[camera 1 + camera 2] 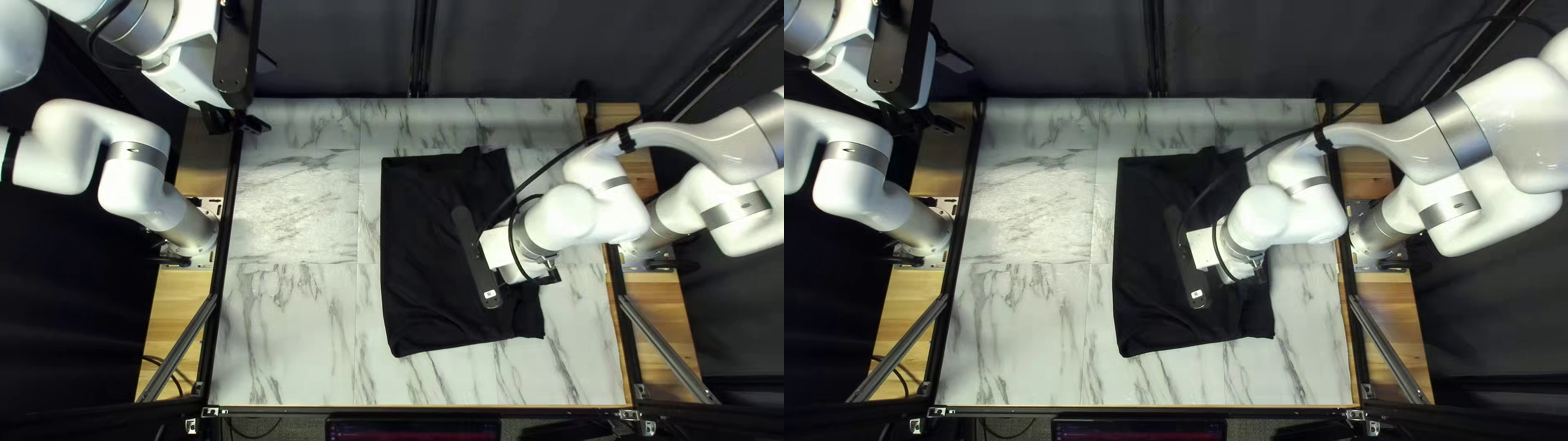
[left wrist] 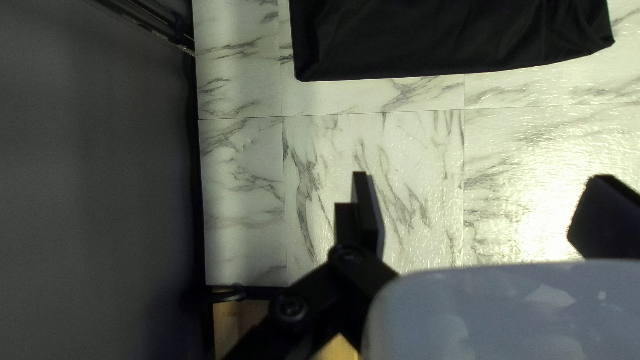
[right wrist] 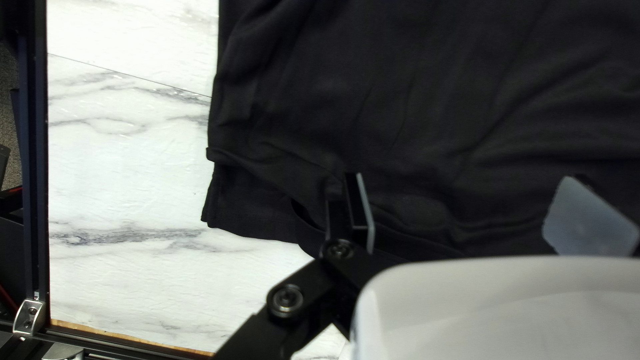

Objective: Fold t-shirt

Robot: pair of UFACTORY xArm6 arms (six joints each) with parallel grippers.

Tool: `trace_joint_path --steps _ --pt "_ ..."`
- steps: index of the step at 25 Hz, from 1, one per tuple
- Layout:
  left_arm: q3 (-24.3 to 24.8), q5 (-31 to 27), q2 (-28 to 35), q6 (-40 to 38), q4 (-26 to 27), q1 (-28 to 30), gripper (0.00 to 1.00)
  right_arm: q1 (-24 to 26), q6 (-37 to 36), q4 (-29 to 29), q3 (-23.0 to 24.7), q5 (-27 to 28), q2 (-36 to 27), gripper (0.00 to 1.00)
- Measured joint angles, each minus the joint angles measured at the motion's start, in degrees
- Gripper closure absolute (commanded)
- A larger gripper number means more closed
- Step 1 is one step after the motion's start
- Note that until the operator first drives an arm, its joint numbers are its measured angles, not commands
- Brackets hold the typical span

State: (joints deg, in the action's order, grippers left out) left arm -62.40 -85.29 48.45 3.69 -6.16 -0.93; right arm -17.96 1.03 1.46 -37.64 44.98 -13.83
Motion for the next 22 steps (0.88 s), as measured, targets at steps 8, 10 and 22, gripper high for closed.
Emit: trace_joint_path --steps 8,10,22 --pt "0.0 0.0 0.0 0.0 0.0 0.0 0.0 -12.8 13.5 7.6 -11.2 3.4 15.7 0.0" --pt "0.0 0.0 0.0 0.0 0.0 0.0 0.0 -15.9 18.1 10.8 -13.3 5.5 18.6 0.0" --pt "0.0 0.0 0.0 0.0 0.0 0.0 0.0 -21.5 24.4 13.8 -15.3 8.7 24.9 0.05"
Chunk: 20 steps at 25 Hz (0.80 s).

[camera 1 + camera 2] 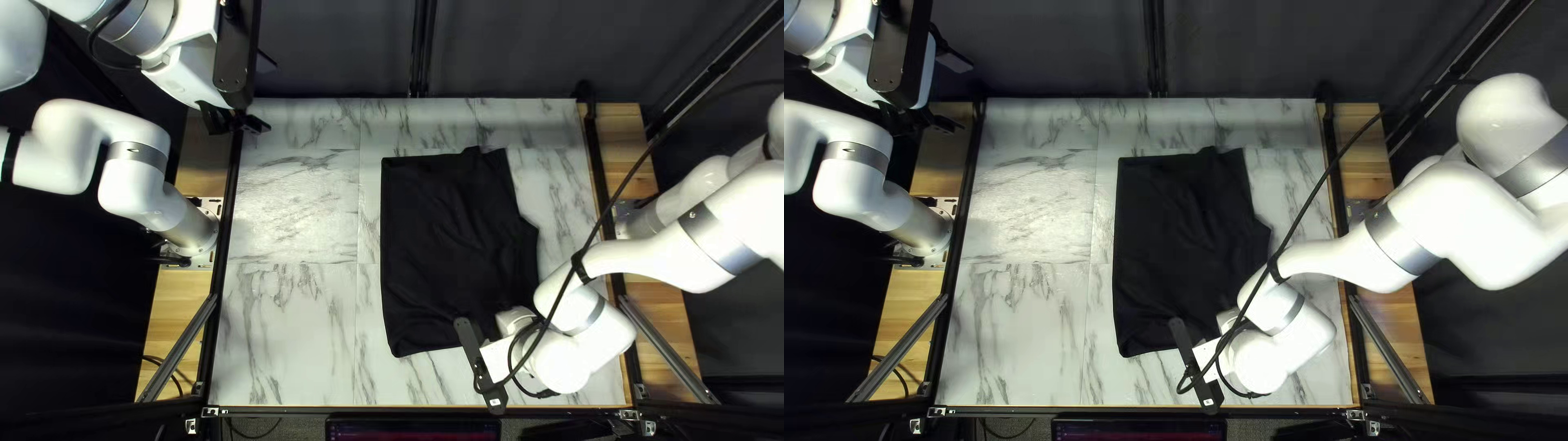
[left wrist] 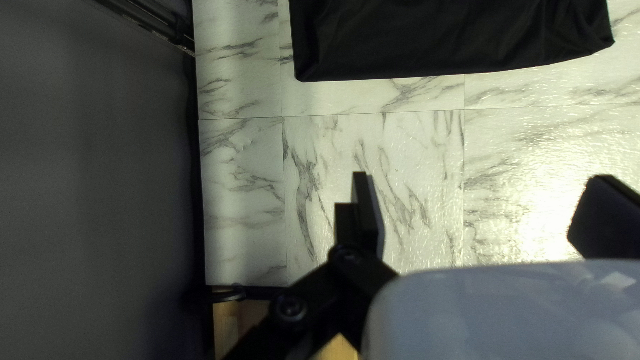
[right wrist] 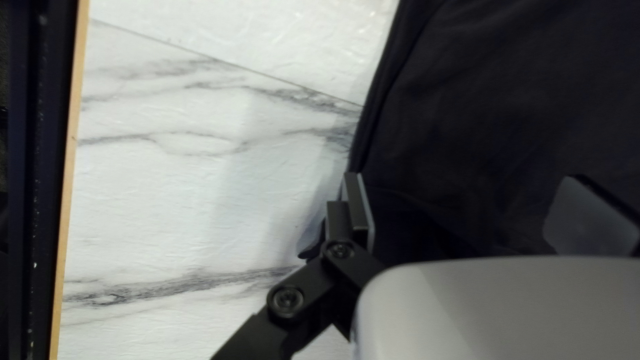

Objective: Fold t-shirt

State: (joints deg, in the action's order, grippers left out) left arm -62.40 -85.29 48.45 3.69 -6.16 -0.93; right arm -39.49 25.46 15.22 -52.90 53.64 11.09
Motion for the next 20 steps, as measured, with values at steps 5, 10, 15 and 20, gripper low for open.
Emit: trace_joint_path --steps 5,10,15,20 --pt "0.0 0.0 0.0 0.0 0.0 0.0 0.0 0.3 -1.9 -2.1 -0.1 -0.4 1.4 1.0" --pt "0.0 0.0 0.0 0.0 0.0 0.0 0.0 1.1 -3.6 -4.1 -0.1 -0.7 2.2 1.0" --pt "0.0 0.0 0.0 0.0 0.0 0.0 0.0 0.3 -2.9 -4.5 -1.4 2.3 1.3 1.0" --pt "0.0 0.0 0.0 0.0 0.0 0.0 0.0 -1.0 -1.0 -4.1 -2.4 5.4 -0.2 1.0"
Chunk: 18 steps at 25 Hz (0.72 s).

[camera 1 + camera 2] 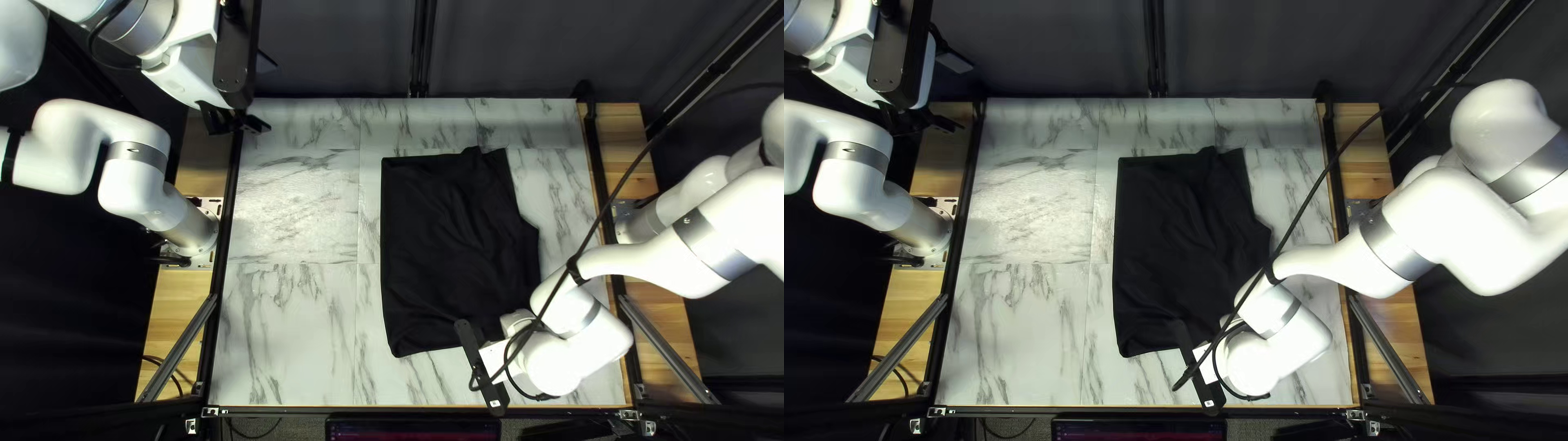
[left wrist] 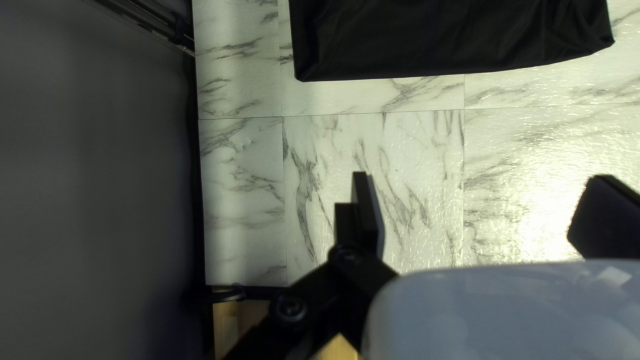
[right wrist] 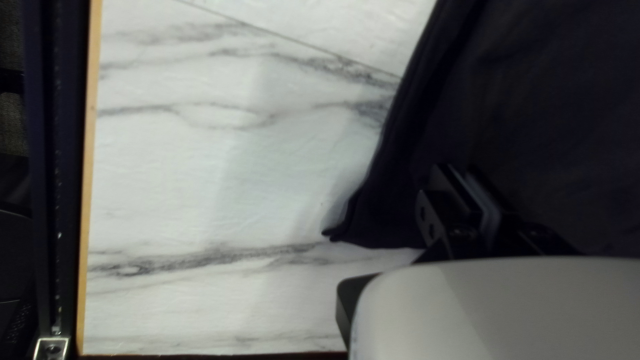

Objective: Fold t-shirt

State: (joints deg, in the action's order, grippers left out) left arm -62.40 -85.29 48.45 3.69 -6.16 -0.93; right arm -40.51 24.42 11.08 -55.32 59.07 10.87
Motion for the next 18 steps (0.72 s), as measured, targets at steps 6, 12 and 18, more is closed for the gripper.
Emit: trace_joint_path --steps 6,12,18 --pt "0.0 0.0 0.0 0.0 0.0 0.0 0.0 -1.6 2.3 0.3 0.0 1.2 -0.7 1.0" --pt "0.0 0.0 0.0 0.0 0.0 0.0 0.0 -1.8 3.0 0.2 -0.1 1.4 -0.8 1.0" --pt "0.0 0.0 0.0 0.0 0.0 0.0 0.0 -2.4 2.5 0.1 -1.2 1.3 -0.1 0.0"
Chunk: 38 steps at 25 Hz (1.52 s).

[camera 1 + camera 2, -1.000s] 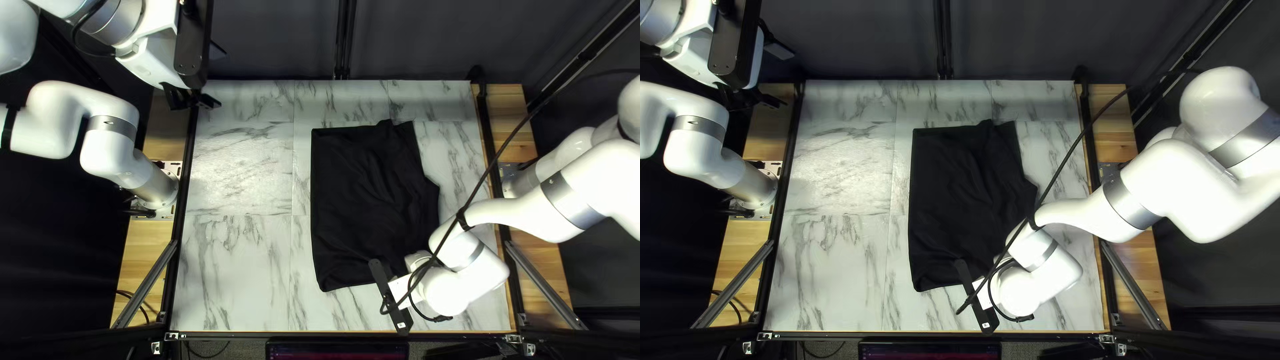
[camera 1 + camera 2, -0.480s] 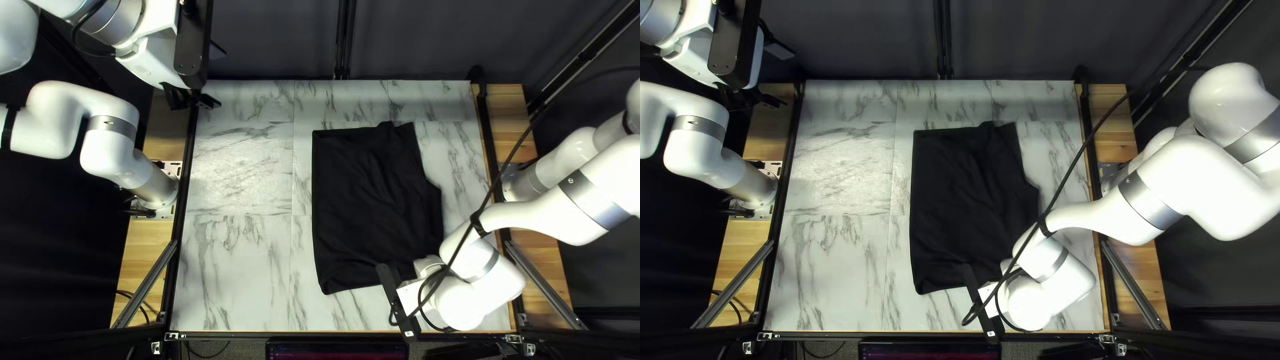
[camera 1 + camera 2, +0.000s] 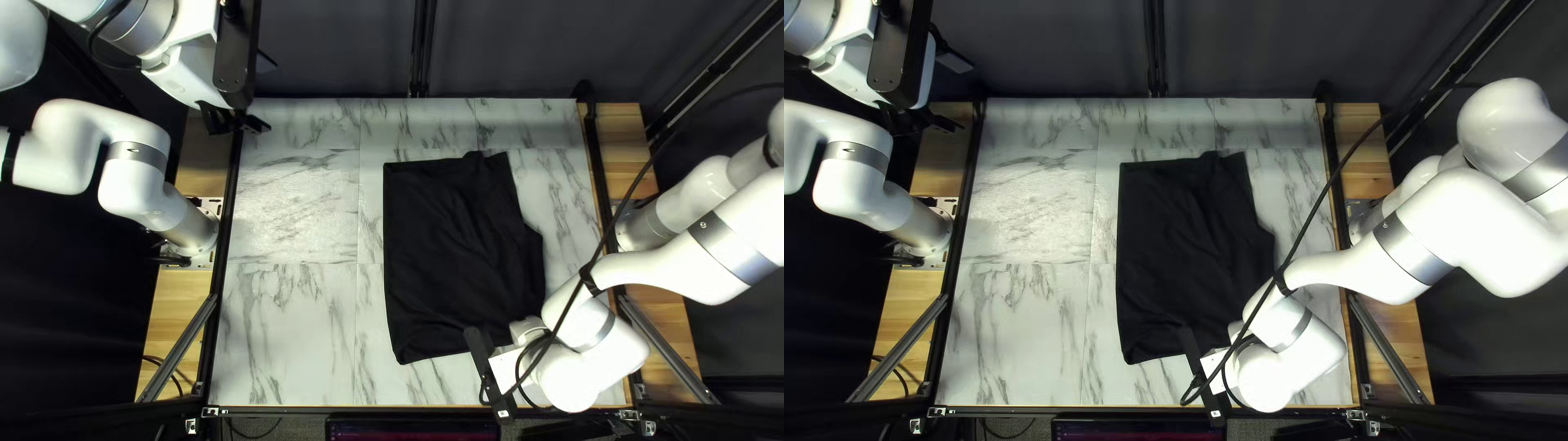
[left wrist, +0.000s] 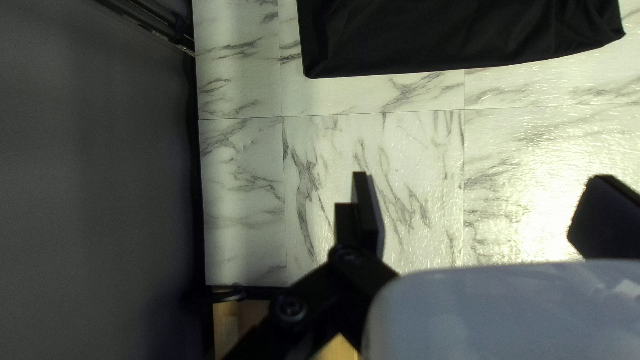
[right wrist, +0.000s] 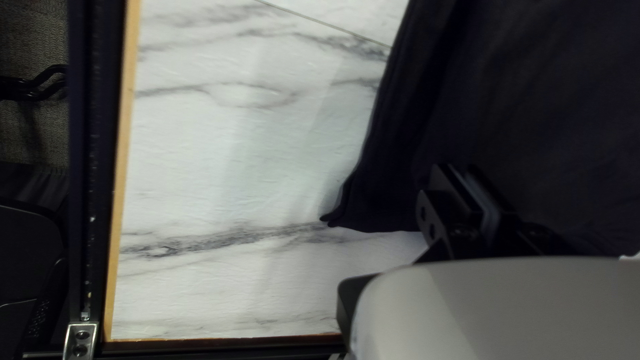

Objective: Fold t-shirt

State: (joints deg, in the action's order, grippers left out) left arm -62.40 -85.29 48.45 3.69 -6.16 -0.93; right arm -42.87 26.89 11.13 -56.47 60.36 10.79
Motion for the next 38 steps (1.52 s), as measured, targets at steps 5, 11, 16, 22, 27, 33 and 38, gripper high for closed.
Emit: trace_joint_path --steps 5,11,16,22,27,33,38 --pt "0.0 0.0 0.0 0.0 0.0 0.0 0.0 0.2 -0.1 -0.3 0.8 0.3 -2.4 0.0" --pt "0.0 0.0 0.0 0.0 0.0 0.0 0.0 0.1 0.6 0.3 0.4 2.1 -4.0 0.0" --pt "0.0 0.0 0.0 0.0 0.0 0.0 0.0 -2.1 1.2 0.1 4.5 -0.2 -6.6 0.0" --pt "0.0 0.0 0.0 0.0 0.0 0.0 0.0 -1.7 -4.6 0.7 15.9 -9.3 -15.1 0.0" --pt "0.0 0.0 0.0 0.0 0.0 0.0 0.0 -1.5 -5.6 0.8 16.9 -10.4 -15.9 0.0" --pt "0.0 0.0 0.0 0.0 0.0 0.0 0.0 -1.5 -5.6 0.8 16.9 -10.5 -15.9 0.0" --pt "0.0 0.0 0.0 0.0 0.0 0.0 0.0 -1.5 -5.6 0.8 16.9 -10.5 -15.9 0.0"
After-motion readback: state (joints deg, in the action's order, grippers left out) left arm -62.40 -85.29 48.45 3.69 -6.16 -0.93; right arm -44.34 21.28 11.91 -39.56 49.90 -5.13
